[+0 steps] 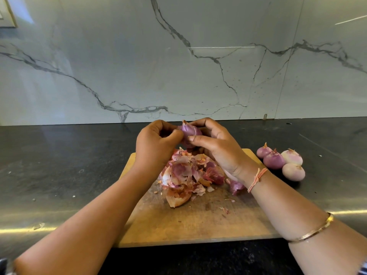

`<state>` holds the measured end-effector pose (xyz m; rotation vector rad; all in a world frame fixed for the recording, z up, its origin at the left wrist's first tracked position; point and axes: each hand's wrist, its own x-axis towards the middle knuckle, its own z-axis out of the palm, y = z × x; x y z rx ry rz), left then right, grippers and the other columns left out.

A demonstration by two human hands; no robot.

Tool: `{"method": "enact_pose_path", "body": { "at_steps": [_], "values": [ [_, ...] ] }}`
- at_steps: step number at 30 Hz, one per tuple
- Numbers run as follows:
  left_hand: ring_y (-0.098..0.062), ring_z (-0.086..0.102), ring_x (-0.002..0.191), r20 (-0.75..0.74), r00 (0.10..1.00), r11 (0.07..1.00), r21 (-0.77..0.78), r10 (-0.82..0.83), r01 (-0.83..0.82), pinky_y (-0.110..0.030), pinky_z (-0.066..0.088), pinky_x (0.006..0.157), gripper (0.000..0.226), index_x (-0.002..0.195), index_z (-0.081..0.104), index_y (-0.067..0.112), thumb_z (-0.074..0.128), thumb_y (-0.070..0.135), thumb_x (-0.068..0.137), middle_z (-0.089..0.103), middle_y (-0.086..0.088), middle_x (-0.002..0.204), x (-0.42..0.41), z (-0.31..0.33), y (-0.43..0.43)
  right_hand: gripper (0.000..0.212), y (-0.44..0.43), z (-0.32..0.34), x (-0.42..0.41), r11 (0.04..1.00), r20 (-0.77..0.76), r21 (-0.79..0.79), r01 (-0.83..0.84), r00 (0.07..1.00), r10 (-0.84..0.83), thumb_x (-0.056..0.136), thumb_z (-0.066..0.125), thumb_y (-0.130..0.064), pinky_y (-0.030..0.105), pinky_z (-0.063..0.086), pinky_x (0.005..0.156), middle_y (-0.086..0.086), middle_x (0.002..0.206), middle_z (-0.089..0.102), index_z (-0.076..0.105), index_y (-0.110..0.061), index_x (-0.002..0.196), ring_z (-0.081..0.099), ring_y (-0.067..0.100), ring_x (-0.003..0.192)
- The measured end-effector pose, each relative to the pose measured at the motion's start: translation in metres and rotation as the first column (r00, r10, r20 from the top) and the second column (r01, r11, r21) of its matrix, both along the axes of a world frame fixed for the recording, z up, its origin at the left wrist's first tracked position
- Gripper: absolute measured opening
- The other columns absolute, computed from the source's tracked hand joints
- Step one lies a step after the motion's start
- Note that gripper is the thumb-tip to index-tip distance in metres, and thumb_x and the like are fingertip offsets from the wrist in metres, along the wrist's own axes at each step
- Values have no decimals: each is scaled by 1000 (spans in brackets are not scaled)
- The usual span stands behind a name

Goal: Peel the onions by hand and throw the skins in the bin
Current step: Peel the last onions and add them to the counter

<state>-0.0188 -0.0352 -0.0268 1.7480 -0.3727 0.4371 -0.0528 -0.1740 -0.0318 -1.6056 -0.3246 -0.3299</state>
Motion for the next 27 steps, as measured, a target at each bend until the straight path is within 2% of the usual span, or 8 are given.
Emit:
{"method": "enact_pose_path", "body": {
  "at_steps": [2,5,10,14,17,20,23,27],
  "values": [
    [-18,62,66,-56,998,997,-70,-27,23,-41,55,69,13,70,65,14,66,11,82,67,-2,66,1,0,0,22,0,0,1,998,-10,55,-28,1000,29,88,59,0,27,54,81,6,101,65,59,-16,103,65,18,91],
    [-12,64,66,-135,984,979,-186,-115,89,-38,56,75,15,70,67,12,65,8,84,67,4,61,2,0,0,23,0,-1,3,993,-13,97,-61,998,63,88,59,1,27,52,80,7,104,64,59,-16,104,63,19,94],
    [-26,63,82,-211,948,925,-348,-237,153,-46,51,92,11,81,69,-1,61,4,87,68,-19,83,3,1,0,24,-2,-1,3,978,-5,166,-124,992,126,87,58,4,25,53,74,5,100,64,59,-16,101,63,15,88],
    [-22,59,80,-246,915,882,-429,-319,192,-34,52,88,12,81,66,-3,58,1,88,64,-14,77,3,2,-1,23,-2,1,3,958,-23,240,-155,986,166,87,57,3,23,52,66,7,95,63,59,-14,102,62,13,75],
    [-18,61,77,-227,914,886,-406,-337,226,-27,54,82,10,83,66,-3,59,2,88,65,-13,78,4,1,0,20,-2,1,3,959,-30,255,-125,990,138,91,50,1,21,50,63,6,91,63,60,-12,103,61,9,71],
    [-18,64,79,-191,919,875,-419,-346,242,-26,56,81,10,89,67,-3,58,3,89,67,-13,82,1,3,0,18,-2,-1,4,977,3,197,-85,996,86,87,61,-8,22,50,70,1,94,66,63,-17,102,63,10,81],
    [-16,69,79,-148,923,883,-377,-356,281,-22,56,76,9,87,69,7,60,7,89,72,-7,82,-3,3,-1,25,-2,-2,5,986,22,154,-55,998,52,80,65,-16,25,51,78,1,101,66,62,-19,104,64,17,97],
    [-12,68,69,-112,959,934,-281,-259,220,-21,55,69,12,77,68,9,63,5,87,70,2,66,-4,1,-2,30,-2,-2,3,998,39,60,-16,999,14,75,65,-22,28,53,84,8,109,65,60,-19,105,64,23,103]
  ]
}}
